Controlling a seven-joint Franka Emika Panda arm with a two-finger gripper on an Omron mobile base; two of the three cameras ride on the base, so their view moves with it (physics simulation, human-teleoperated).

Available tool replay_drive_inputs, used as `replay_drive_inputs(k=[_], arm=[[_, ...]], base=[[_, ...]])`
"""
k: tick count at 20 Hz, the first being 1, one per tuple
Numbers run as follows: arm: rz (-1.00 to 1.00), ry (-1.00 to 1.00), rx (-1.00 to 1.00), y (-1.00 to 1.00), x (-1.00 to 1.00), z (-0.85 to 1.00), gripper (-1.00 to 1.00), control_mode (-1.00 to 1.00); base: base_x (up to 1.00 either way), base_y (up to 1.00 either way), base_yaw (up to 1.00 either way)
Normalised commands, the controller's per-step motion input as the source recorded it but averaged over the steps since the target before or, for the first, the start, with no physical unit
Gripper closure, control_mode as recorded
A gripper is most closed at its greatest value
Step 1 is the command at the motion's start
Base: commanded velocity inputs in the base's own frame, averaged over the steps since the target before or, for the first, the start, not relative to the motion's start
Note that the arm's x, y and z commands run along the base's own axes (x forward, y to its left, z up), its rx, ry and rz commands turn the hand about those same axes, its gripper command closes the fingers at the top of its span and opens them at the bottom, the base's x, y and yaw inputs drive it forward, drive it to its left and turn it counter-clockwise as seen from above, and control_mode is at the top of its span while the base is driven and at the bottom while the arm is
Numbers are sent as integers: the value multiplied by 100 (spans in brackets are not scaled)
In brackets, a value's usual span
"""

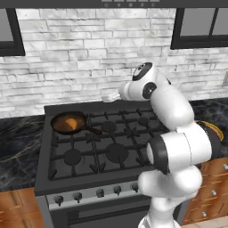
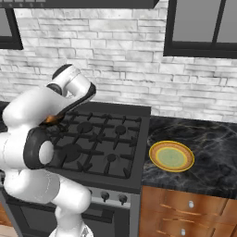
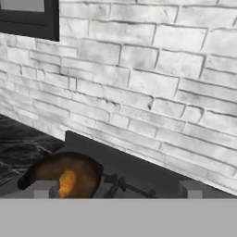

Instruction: Pick the croissant and place it on the pan. Then turn on the stove to warm the croissant.

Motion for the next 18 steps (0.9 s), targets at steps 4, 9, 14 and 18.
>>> replay_drive_inputs(k=[4,9,14,18], arm=[[0,29,0,0,-65,13,-100,-100],[0,12,0,0,-60,27,-100,-100],[0,19,0,0,-53,46,-100,-100],[0,30,0,7,-38,50,-100,-100]], base=[[0,0,0],[0,0,0],[0,0,0],[0,0,0]])
